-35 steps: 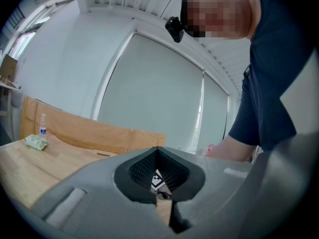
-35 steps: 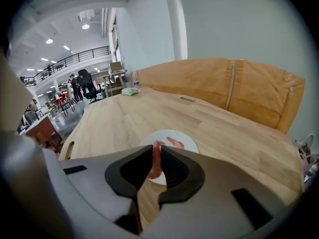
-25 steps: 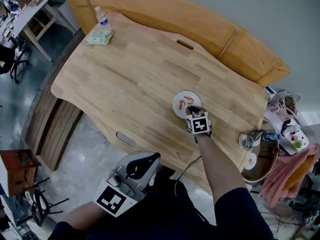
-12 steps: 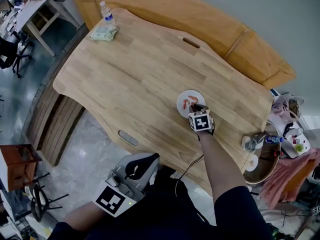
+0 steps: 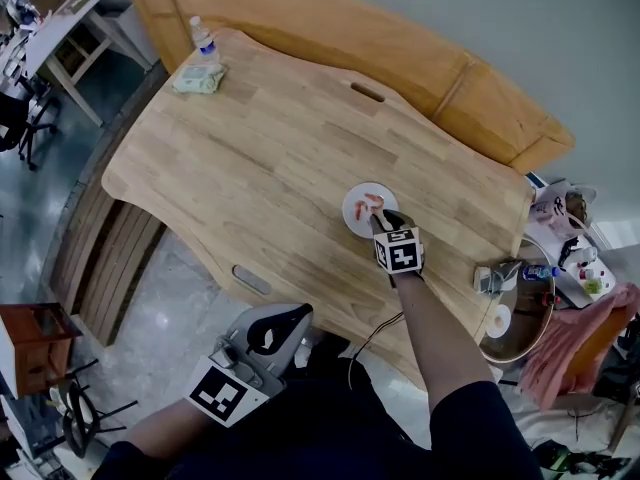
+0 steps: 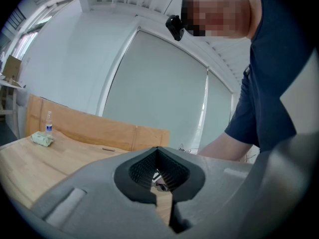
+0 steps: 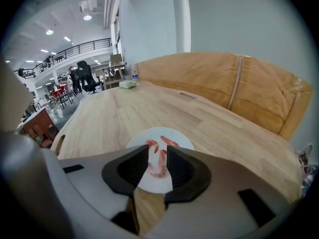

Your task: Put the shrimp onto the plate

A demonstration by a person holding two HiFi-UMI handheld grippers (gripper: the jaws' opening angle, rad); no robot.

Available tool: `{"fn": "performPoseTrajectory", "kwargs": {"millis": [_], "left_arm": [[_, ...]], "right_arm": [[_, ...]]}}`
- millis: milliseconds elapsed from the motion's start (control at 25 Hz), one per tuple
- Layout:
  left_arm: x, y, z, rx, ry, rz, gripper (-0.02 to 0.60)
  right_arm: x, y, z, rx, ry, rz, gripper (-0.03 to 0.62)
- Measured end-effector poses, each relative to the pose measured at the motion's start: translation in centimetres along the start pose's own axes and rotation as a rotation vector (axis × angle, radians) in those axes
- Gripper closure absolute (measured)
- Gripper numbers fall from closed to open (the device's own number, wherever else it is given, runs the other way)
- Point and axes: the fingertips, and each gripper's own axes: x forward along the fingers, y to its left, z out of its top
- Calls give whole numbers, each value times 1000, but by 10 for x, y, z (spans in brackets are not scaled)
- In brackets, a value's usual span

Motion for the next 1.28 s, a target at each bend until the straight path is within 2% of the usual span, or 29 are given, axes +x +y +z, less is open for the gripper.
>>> {"fn": "performPoseTrajectory", "kwargs": {"millis": [280, 440, 720, 880, 1000, 1280], "left_arm": [[-8, -10, 9, 10, -33, -55, 578], [-11, -22, 20, 41, -83, -108, 578], [-17, -41, 24, 49, -99, -181, 578], [-22, -55, 21, 57, -117, -233, 578], [-23, -62, 19, 70, -87, -252, 578], [-32, -83, 26, 86, -110, -318, 578]], "right_arm": [[-82, 45, 2, 26, -111, 16, 483], [-136, 74, 7, 59, -187, 24, 484], [-227, 129, 35, 69, -331, 64, 510], [-274, 158, 53, 72, -409, 93, 545], [-305, 175, 66, 61, -448, 110, 580], [-363, 208, 90, 64, -543, 160, 585]]}}
